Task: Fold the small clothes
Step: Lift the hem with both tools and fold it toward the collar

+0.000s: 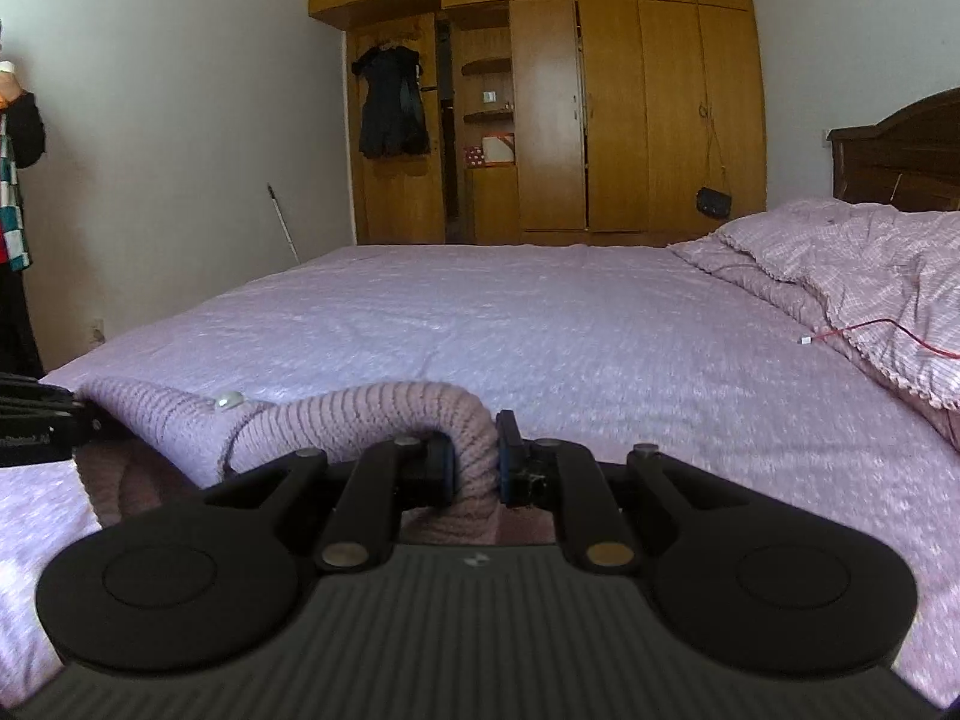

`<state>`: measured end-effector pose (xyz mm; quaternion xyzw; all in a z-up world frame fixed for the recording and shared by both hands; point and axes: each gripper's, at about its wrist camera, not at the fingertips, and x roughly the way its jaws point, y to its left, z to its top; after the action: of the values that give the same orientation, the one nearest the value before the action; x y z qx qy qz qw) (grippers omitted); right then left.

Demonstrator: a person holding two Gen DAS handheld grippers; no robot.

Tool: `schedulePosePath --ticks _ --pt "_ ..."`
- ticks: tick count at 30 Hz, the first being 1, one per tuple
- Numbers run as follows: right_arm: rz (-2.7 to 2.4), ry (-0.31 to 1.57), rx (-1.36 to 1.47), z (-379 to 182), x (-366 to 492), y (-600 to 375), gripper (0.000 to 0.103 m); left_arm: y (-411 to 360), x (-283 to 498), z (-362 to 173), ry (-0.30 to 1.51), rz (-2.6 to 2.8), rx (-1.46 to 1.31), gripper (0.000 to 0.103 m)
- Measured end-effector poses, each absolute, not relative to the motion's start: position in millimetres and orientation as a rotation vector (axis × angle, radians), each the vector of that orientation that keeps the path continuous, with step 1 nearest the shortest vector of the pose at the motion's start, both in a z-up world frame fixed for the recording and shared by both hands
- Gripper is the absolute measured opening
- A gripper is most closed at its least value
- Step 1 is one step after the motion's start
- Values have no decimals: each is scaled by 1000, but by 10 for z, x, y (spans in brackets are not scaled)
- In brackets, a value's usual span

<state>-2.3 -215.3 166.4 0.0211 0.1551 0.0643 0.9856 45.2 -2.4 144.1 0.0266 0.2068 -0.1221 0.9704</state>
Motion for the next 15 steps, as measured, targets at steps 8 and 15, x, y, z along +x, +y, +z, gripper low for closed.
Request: schedulePosePath --ticks 8,15 --pt "93 406 -3 1339 869 -2096 14 -71 1357 1093 526 -246 -6 12" --pt "69 521 -48 804 1461 -2014 14 -164 1904 553 650 -196 64 14"
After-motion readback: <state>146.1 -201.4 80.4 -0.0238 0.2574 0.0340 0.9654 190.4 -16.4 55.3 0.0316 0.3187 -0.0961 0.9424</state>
